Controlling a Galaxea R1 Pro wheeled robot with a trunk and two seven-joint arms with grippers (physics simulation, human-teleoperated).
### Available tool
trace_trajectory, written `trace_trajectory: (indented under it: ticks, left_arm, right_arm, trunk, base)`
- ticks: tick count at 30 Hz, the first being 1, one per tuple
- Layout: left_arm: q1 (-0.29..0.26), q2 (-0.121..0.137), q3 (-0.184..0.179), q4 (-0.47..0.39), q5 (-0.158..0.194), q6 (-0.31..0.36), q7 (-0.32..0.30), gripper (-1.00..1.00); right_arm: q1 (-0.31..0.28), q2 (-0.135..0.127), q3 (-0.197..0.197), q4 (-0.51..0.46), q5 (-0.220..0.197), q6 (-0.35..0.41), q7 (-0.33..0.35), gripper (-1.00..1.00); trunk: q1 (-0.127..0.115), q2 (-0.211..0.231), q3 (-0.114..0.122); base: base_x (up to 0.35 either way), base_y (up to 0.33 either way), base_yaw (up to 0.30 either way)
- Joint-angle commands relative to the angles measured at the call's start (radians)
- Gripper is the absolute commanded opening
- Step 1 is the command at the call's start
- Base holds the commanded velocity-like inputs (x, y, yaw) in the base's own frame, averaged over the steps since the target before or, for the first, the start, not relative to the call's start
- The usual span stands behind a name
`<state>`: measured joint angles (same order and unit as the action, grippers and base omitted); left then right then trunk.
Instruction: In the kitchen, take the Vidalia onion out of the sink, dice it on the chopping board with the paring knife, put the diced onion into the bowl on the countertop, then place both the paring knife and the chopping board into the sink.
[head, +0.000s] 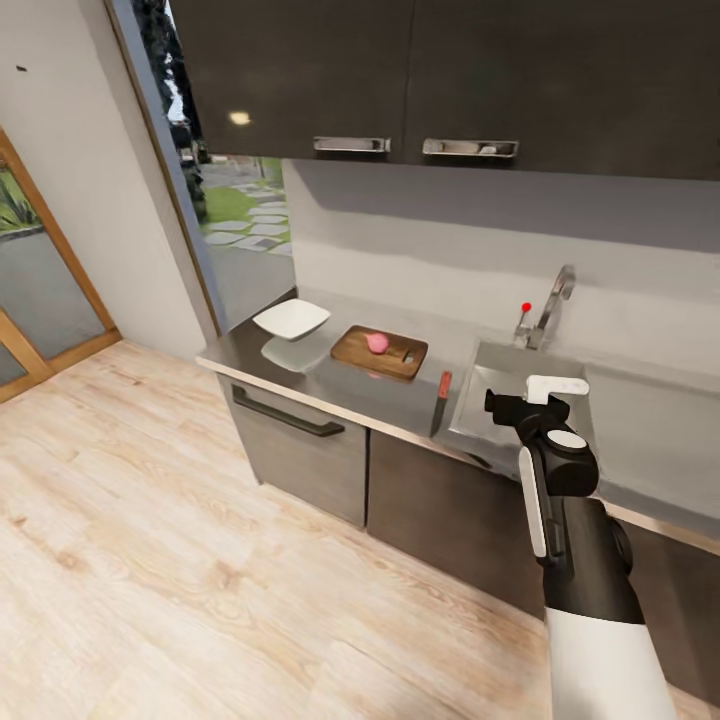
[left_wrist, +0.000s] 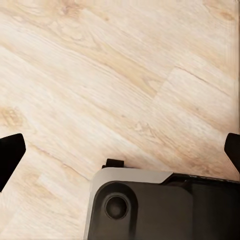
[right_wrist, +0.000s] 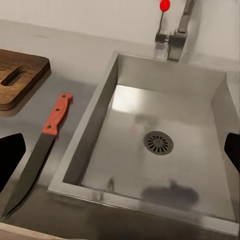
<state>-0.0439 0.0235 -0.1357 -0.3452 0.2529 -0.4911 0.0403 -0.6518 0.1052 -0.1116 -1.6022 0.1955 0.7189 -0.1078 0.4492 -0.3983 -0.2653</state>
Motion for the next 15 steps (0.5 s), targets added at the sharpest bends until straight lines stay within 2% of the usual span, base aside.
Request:
trace_trajectory:
  ticks: [1, 11, 15]
  left_arm:
    - [-0.001, 0.001, -0.008, 0.000, 0.008, -0.003, 0.004, 1.00]
    - [-0.001, 0.003, -0.007, -0.001, 0.008, -0.003, 0.004, 1.00]
    - [-0.001, 0.004, -0.007, -0.001, 0.008, -0.003, 0.004, 1.00]
  right_arm:
    - [-0.001, 0.001, 0.000, -0.001, 0.004, 0.005, 0.000, 1.00]
    - [-0.001, 0.001, 0.001, -0.001, 0.004, 0.007, 0.000, 1.00]
    - [-0.001, 0.001, 0.001, -0.001, 0.004, 0.007, 0.000, 1.00]
  trunk:
    - [0.001, -0.002, -0.002]
    - [0.001, -0.002, -0.002]
    - [0.001, -0.002, -0.002]
  base:
    - [0.184, -0.196, 0.000]
    - [0.203, -0.201, 0.000]
    - [0.263, -0.072, 0.000]
